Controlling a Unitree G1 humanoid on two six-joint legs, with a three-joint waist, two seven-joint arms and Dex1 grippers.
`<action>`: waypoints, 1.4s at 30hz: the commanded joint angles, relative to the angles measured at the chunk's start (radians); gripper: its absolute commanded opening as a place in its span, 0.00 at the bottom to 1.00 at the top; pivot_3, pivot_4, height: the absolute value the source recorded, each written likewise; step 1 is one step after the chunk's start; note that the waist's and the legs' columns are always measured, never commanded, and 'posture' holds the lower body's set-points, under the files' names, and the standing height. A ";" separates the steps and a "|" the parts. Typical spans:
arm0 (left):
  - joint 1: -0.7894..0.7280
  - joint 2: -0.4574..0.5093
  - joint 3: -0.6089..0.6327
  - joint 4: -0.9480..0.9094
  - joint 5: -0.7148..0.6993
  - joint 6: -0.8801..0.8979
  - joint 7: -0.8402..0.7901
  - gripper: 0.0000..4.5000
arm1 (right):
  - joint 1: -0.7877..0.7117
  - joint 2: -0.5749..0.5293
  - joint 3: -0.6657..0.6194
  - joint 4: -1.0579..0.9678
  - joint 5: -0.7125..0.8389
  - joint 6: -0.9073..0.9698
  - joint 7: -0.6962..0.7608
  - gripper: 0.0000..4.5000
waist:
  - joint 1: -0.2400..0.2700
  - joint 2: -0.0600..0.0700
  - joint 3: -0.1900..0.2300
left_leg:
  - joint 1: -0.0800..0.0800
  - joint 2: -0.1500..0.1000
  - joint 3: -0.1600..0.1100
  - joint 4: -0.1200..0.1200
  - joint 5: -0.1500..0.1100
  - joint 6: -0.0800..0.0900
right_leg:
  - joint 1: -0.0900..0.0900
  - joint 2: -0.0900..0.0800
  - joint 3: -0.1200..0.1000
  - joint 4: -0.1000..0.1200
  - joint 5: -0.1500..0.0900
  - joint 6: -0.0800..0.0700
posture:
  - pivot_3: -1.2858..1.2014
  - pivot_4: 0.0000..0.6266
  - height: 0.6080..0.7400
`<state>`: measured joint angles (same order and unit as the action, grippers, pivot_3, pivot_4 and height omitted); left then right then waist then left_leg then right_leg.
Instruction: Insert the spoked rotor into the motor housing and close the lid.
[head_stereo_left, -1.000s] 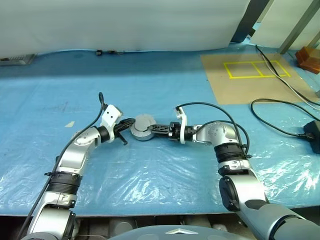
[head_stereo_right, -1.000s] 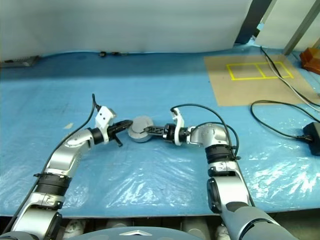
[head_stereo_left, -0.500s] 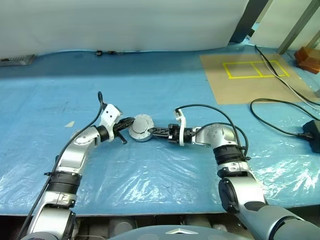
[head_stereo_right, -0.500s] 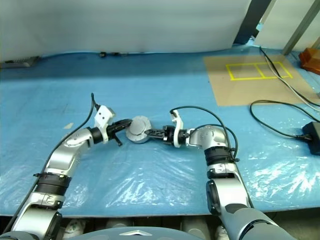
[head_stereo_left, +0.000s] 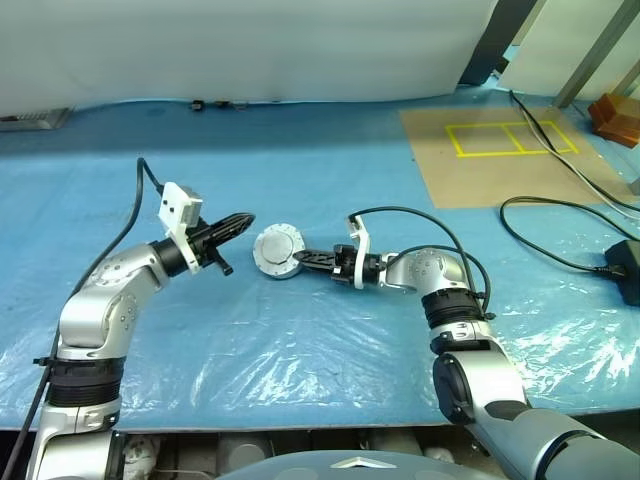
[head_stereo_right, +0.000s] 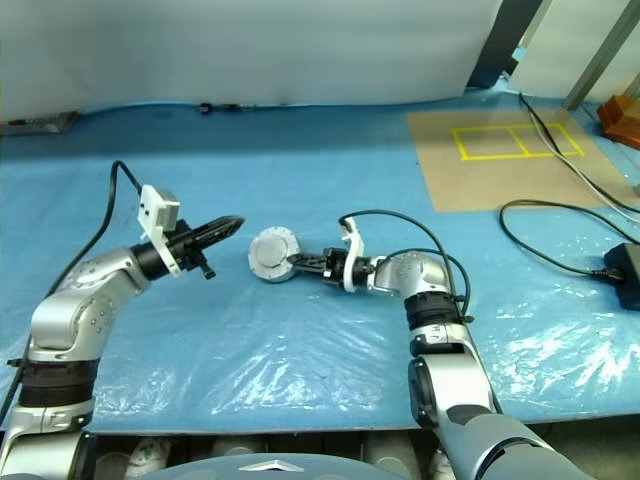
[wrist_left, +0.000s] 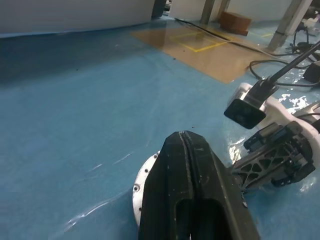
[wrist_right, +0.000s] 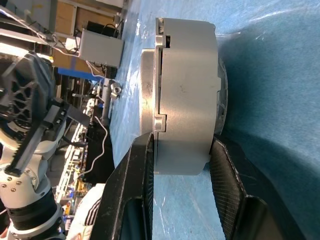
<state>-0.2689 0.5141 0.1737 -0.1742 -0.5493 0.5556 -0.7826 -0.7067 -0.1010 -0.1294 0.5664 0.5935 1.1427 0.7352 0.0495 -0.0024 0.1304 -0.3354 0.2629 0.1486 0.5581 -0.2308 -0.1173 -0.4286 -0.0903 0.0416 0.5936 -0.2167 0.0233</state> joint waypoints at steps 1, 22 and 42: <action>-0.007 0.002 0.062 -0.003 -0.042 0.022 0.040 0.00 | -0.002 -0.004 0.001 0.026 -0.014 -0.012 -0.014 0.27 | 0.000 0.000 0.000 | 0.000 0.000 0.000 0.000 0.000 0.000 | 0.000 0.000 0.000 0.000 0.000 0.000 | 0.52 0.24 1.00; 0.128 -0.048 0.266 0.032 -0.412 0.289 0.105 0.00 | -0.111 0.041 -0.266 -0.054 0.246 0.207 -0.055 0.27 | 0.006 -0.002 0.004 | -0.013 0.001 -0.001 0.006 0.002 0.004 | -0.014 0.001 -0.001 0.010 0.002 0.003 | 0.52 0.24 1.00; 0.163 -0.170 0.270 -0.013 -0.624 0.283 0.136 0.99 | -0.147 0.061 -0.279 -0.204 0.367 0.311 -0.103 0.27 | 0.030 -0.003 0.006 | -0.013 0.003 -0.002 0.010 0.000 0.000 | -0.014 0.001 -0.002 0.011 0.002 0.003 | 0.52 0.24 1.00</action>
<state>-0.0840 0.3428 0.4546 -0.1334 -1.1570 0.8641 -0.6279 -0.8203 -0.0478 -0.4056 0.4181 0.8918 1.4444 0.6043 0.0797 -0.0052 0.1359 -0.3486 0.2658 0.1467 0.5677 -0.2306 -0.1173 -0.4423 -0.0890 0.0393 0.6049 -0.2152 0.0259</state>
